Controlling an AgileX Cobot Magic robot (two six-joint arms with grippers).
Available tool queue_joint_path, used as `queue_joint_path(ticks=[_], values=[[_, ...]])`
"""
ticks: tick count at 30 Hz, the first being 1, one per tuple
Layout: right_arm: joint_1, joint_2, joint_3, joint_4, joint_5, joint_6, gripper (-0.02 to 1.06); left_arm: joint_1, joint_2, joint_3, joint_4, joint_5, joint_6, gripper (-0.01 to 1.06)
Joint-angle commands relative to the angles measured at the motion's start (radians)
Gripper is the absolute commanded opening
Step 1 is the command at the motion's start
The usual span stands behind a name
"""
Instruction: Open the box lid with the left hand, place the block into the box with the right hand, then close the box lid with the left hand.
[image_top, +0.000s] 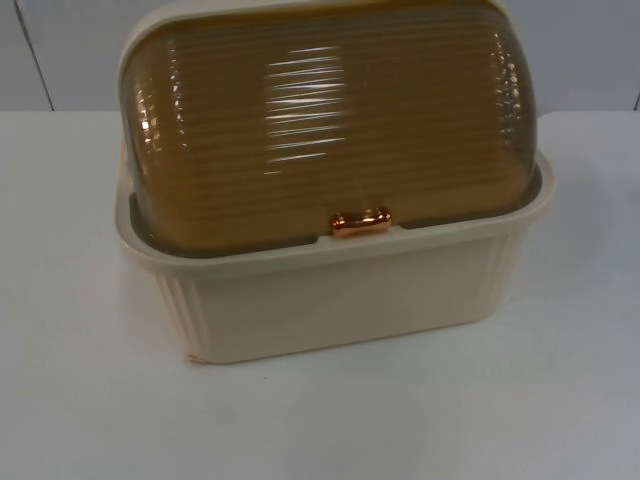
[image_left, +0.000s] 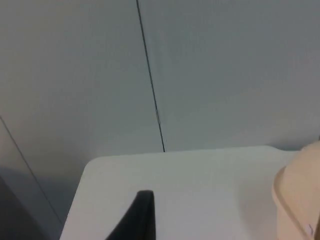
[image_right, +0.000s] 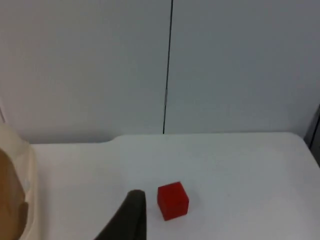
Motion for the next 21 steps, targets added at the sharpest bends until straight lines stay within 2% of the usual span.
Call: queue_joint_path(ticks=[1, 2, 5, 6, 7, 8, 10, 12, 13, 14, 16, 18, 19, 21], values=[[0.000, 0.056, -0.037, -0.024, -0.036, 0.007, 1.04, -0.007, 0.079, -0.016, -0.025, -0.015, 0.034, 1.04], [0.000, 0.088, -0.059, -0.029, -0.042, 0.007, 1.04, -0.007, 0.101, -0.022, -0.036, -0.008, 0.054, 1.04], [0.000, 0.187, -0.125, -0.033, -0.042, 0.007, 1.04, -0.007, 0.231, -0.050, -0.138, 0.039, 0.228, 1.04], [0.000, 0.187, -0.125, -0.033, -0.042, 0.007, 1.04, -0.007, 0.231, -0.050, -0.138, 0.039, 0.228, 1.04], [0.000, 0.209, -0.137, -0.033, -0.042, 0.005, 1.04, -0.010, 0.298, -0.068, -0.210, 0.067, 0.328, 1.04], [0.000, 0.231, -0.150, -0.033, -0.040, 0.002, 1.04, -0.011, 0.319, -0.075, -0.238, 0.076, 0.351, 1.04], [0.000, 0.262, -0.168, -0.033, -0.040, 0.002, 1.04, -0.041, 0.384, -0.100, -0.342, 0.093, 0.486, 1.04], [0.000, 0.275, -0.171, -0.031, -0.042, 0.002, 1.04, -0.093, 0.435, -0.115, -0.390, 0.100, 0.568, 1.04], [0.000, 0.282, -0.171, -0.031, -0.042, 0.002, 1.04, -0.129, 0.454, -0.120, -0.392, 0.105, 0.592, 1.04], [0.000, 0.282, -0.171, -0.031, -0.042, 0.002, 1.04, -0.129, 0.454, -0.120, -0.392, 0.105, 0.592, 1.04], [0.000, 0.284, -0.171, -0.033, -0.046, 0.002, 1.04, -0.205, 0.481, -0.122, -0.364, 0.106, 0.605, 1.04], [0.000, 0.284, -0.171, -0.033, -0.054, 0.002, 1.04, -0.296, 0.508, -0.122, -0.297, 0.106, 0.605, 1.04], [0.000, 0.284, -0.171, -0.033, -0.054, 0.002, 1.04, -0.296, 0.508, -0.122, -0.297, 0.106, 0.605, 1.04], [0.000, 0.284, -0.171, -0.035, -0.055, 0.002, 1.04, -0.383, 0.540, -0.122, -0.223, 0.103, 0.588, 1.04]])
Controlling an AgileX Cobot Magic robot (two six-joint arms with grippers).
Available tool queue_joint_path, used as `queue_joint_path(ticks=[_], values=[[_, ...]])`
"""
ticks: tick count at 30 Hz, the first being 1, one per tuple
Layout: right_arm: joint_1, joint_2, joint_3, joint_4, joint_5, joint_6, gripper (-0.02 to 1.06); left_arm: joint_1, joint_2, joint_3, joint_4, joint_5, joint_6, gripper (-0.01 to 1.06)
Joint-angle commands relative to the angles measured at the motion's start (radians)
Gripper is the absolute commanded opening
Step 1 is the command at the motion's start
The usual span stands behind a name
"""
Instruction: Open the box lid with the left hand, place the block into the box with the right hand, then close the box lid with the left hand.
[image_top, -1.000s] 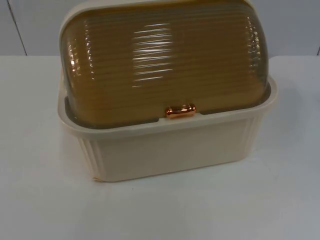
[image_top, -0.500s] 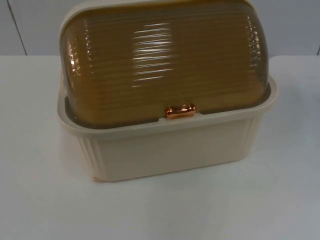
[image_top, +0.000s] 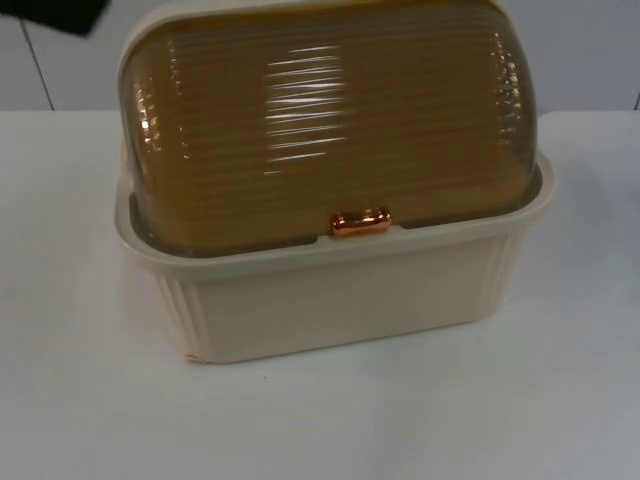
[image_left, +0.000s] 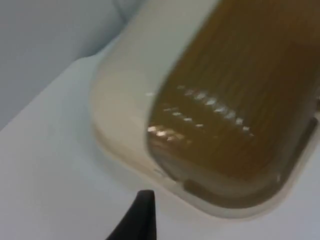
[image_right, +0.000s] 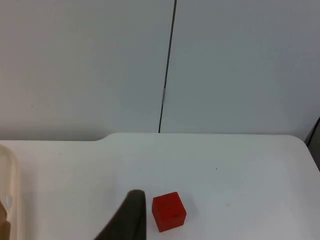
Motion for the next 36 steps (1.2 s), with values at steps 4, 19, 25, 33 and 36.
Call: queue_joint_path(ticks=[4, 19, 25, 33, 36], values=[[0.000, -0.001, -0.009, -0.014, -0.019, 0.000, 1.04, -0.195, 0.072, -0.007, 0.189, -0.020, -0.100, 1.04], [0.000, -0.003, -0.009, -0.030, -0.014, 0.000, 1.04, -0.585, 0.377, -0.005, 0.729, -0.117, -0.398, 1.04], [0.000, -0.003, -0.009, -0.030, 0.003, 0.000, 1.04, -0.611, 0.503, -0.005, 0.913, -0.164, -0.578, 1.01], [0.000, -0.003, -0.009, -0.033, 0.003, 0.000, 1.04, -0.611, 0.532, -0.005, 0.897, -0.196, -0.598, 0.33], [0.000, -0.003, -0.009, -0.032, 0.003, 0.000, 1.04, -0.611, 0.532, -0.005, 0.875, -0.199, -0.598, 0.18]])
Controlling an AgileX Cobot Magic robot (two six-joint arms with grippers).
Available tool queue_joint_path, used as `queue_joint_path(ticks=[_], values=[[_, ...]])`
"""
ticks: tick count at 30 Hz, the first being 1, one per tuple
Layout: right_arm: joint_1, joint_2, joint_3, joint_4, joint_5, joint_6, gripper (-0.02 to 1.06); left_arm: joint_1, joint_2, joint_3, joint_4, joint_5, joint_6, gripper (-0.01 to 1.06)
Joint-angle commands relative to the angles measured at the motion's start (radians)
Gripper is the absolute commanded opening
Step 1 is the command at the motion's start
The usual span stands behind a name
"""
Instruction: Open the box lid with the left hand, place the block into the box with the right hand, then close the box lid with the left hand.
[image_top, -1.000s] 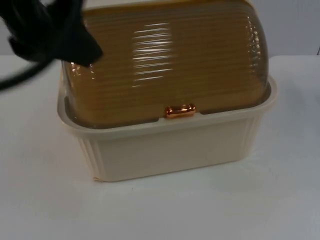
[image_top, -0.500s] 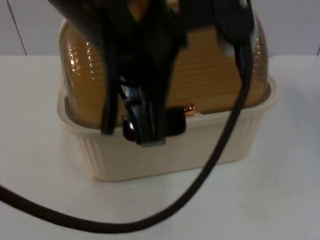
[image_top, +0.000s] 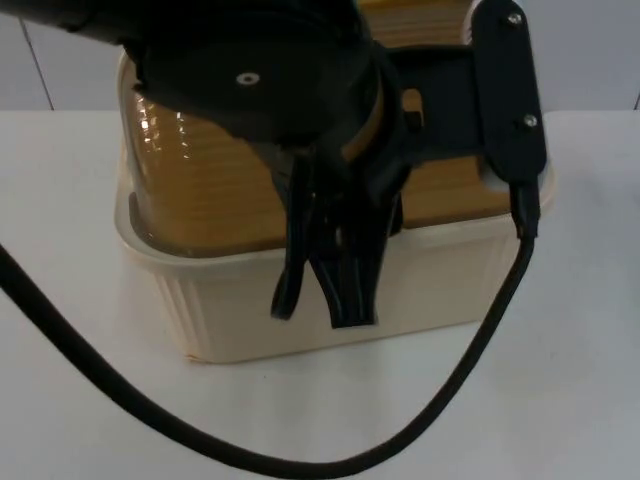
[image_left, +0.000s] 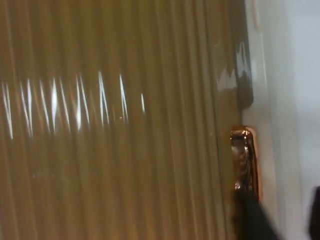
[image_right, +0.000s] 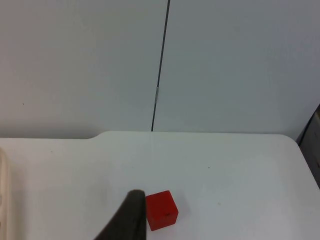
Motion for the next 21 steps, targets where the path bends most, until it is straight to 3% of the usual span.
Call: queue_joint_path(ticks=[1, 2, 4, 6, 13, 21], values=[[0.000, -0.003, -0.009, -0.009, 0.001, 0.000, 1.04, -0.006, 0.000, -0.005, -0.035, -0.014, -0.012, 0.10], [0.000, -0.003, -0.009, -0.009, 0.001, 0.000, 1.04, -0.006, 0.000, -0.005, -0.035, -0.014, -0.012, 0.10], [0.000, -0.003, -0.009, -0.009, 0.001, 0.000, 1.04, -0.006, 0.000, -0.005, -0.071, -0.029, -0.012, 0.00], [0.000, -0.003, -0.009, -0.009, 0.001, 0.000, 1.04, -0.006, 0.007, -0.005, -0.103, -0.062, -0.014, 0.00], [0.000, -0.003, -0.009, -0.009, 0.001, 0.000, 1.04, -0.006, 0.035, -0.005, -0.138, -0.053, -0.014, 0.00], [0.000, -0.003, -0.009, -0.009, -0.001, 0.000, 1.04, -0.002, 0.087, -0.005, -0.069, -0.096, -0.023, 0.00]])
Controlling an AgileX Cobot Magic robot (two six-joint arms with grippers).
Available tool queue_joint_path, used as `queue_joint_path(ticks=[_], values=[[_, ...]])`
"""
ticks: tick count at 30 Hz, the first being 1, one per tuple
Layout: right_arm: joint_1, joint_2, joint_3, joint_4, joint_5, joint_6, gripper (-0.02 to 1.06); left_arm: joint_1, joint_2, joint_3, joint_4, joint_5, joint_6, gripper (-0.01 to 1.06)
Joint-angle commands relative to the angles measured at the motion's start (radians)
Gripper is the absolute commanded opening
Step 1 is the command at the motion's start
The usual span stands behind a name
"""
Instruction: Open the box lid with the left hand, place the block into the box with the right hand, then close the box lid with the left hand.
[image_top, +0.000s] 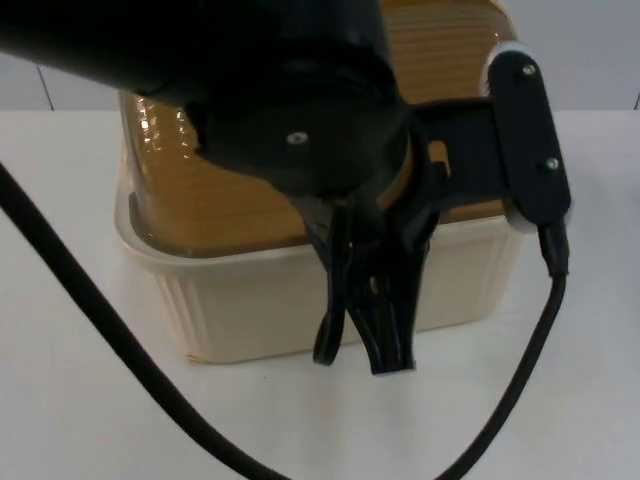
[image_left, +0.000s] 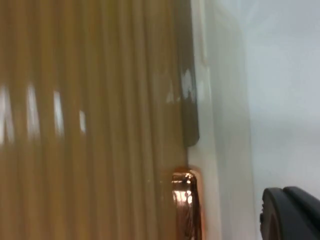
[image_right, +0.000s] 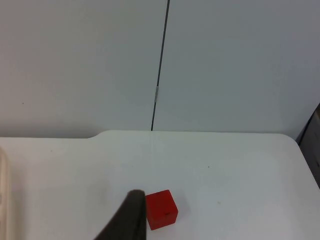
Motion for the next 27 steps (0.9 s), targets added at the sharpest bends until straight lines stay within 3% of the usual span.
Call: queue_joint_path(ticks=[1, 7, 11, 27], values=[[0.000, -0.003, -0.009, -0.009, -0.005, 0.000, 1.04, -0.002, 0.020, -0.005, 0.027, -0.007, -0.011, 0.00], [0.000, -0.003, -0.009, -0.009, -0.005, 0.000, 1.04, -0.002, 0.051, -0.005, 0.074, 0.027, -0.024, 0.00], [0.000, -0.003, -0.009, -0.009, -0.005, 0.000, 1.04, -0.002, 0.051, -0.007, 0.149, 0.058, -0.104, 0.00], [0.000, -0.003, -0.009, -0.009, -0.005, 0.000, 1.04, -0.002, 0.051, -0.007, 0.239, 0.031, -0.169, 0.00]])
